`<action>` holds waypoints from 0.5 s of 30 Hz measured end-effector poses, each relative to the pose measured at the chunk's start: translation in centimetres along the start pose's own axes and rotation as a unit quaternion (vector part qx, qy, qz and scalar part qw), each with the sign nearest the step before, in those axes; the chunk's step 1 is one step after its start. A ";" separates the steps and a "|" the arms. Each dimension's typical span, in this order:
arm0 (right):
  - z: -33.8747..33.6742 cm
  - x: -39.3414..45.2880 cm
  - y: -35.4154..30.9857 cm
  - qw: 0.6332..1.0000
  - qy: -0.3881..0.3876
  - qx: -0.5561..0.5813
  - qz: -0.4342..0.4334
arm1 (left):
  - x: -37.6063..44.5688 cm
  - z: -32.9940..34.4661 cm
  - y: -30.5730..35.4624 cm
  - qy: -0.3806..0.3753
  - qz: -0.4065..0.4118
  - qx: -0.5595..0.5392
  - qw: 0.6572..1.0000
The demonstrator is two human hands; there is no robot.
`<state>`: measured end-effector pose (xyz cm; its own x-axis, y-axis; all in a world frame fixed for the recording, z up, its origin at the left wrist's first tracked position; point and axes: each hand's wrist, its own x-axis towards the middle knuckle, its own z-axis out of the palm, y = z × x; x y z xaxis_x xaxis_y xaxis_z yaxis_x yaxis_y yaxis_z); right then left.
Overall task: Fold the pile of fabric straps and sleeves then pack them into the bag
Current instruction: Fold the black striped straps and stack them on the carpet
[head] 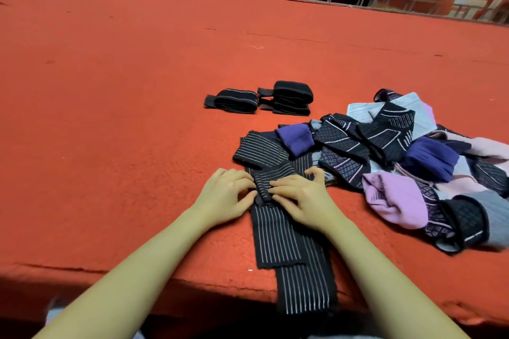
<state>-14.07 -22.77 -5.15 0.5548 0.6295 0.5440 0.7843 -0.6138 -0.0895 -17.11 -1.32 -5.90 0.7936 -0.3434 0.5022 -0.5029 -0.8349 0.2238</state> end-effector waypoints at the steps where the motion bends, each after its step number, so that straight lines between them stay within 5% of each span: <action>1: -0.2 0.1 -0.1 1.000 -0.006 0.012 0.008 | 0.3 -0.1 0.2 0.014 -0.007 0.004 1.000; 7: -0.5 1.7 0.0 0.982 0.073 -0.075 0.155 | 4.2 -0.1 1.2 0.034 -0.071 0.011 0.997; 15: 2.1 1.0 1.3 0.946 0.027 -0.182 0.265 | 8.8 1.1 0.3 -0.189 -0.086 0.095 0.974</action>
<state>-11.88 -21.90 -6.47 0.8209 0.1682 0.5457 0.2466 -0.9664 -0.0730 -9.91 -5.07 -2.32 0.9477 -0.2959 0.1191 -0.3081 -0.9459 0.1014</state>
